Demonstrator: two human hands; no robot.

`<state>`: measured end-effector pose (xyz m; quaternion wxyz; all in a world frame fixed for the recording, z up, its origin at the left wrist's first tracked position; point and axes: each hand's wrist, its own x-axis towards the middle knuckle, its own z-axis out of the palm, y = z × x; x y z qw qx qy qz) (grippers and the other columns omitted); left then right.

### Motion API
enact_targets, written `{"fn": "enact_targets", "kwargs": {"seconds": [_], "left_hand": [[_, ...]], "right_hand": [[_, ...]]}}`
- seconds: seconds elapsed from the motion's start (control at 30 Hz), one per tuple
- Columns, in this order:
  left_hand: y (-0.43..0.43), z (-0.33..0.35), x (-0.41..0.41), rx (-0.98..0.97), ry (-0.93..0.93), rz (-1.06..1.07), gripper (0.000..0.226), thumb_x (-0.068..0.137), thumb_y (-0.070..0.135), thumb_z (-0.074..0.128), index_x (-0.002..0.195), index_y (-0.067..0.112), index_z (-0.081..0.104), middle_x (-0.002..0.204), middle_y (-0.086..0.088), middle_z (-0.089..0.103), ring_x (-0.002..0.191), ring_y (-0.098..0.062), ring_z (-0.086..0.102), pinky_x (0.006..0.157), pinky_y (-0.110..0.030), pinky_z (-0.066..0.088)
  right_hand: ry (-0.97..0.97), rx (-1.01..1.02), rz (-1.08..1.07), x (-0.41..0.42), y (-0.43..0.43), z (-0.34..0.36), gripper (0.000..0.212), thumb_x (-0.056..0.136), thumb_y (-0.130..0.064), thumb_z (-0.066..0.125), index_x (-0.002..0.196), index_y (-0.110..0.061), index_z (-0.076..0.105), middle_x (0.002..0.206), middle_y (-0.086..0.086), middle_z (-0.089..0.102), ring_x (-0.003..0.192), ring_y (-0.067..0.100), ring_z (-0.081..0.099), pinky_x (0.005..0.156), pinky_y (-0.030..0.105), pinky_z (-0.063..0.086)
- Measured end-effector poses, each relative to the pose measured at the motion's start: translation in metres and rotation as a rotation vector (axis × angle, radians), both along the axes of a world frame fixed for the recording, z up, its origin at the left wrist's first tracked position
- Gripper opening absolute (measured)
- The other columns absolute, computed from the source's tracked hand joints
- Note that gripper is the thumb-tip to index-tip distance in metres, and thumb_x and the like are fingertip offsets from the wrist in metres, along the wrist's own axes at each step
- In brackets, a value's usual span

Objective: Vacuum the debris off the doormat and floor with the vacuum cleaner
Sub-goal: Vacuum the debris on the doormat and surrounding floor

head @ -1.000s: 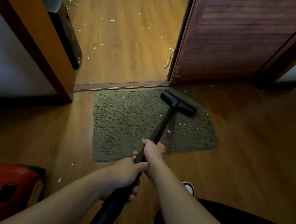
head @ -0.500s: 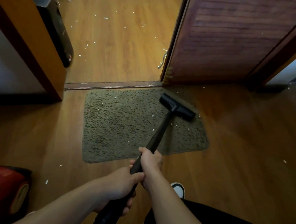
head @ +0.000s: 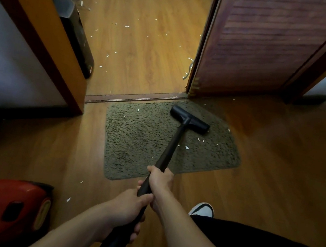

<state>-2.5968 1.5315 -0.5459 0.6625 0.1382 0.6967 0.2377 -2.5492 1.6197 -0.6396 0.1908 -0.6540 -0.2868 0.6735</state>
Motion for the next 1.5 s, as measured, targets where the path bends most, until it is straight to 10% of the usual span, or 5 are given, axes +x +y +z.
{"fn": "enact_targets", "kwargs": {"seconds": [0.63,0.83,1.0,1.5], "left_hand": [[0.004,-0.007,0.038,-0.006,0.023,-0.123,0.012,0.103,0.034,0.044,0.102,0.022,0.046,0.069,-0.009,0.047,0.038,-0.014,0.047,0.040,-0.021,0.043],[0.035,-0.007,0.036,0.022,-0.001,-0.107,0.014,0.103,0.033,0.044,0.090,0.035,0.043,0.068,-0.008,0.046,0.041,-0.015,0.046,0.041,-0.021,0.043],[0.016,-0.007,0.038,-0.007,-0.003,-0.112,0.007,0.103,0.035,0.045,0.096,0.034,0.042,0.073,-0.010,0.048,0.043,-0.015,0.047,0.043,-0.024,0.044],[-0.135,0.010,0.035,-0.058,0.010,-0.149,0.031,0.104,0.034,0.044,0.129,0.016,0.036,0.069,-0.010,0.054,0.040,-0.016,0.052,0.040,-0.027,0.046]], "right_hand": [[-0.006,-0.033,-0.096,0.053,0.000,0.004,0.021,0.096,-0.011,0.064,0.116,-0.007,0.058,0.082,0.020,0.066,0.041,0.023,0.062,0.043,0.030,0.052],[0.013,0.014,-0.125,0.041,0.034,-0.023,0.047,0.073,-0.029,0.072,0.115,-0.012,0.060,0.090,0.019,0.071,0.066,0.035,0.074,0.072,0.058,0.063],[0.018,-0.020,-0.156,0.046,0.014,-0.016,0.028,0.092,-0.015,0.066,0.117,-0.007,0.058,0.061,0.012,0.064,0.047,0.027,0.065,0.052,0.037,0.057],[-0.026,-0.075,-0.018,0.048,-0.144,0.019,0.048,0.096,-0.017,0.062,0.141,-0.015,0.048,0.106,0.021,0.069,0.045,0.021,0.067,0.047,0.030,0.056]]}}
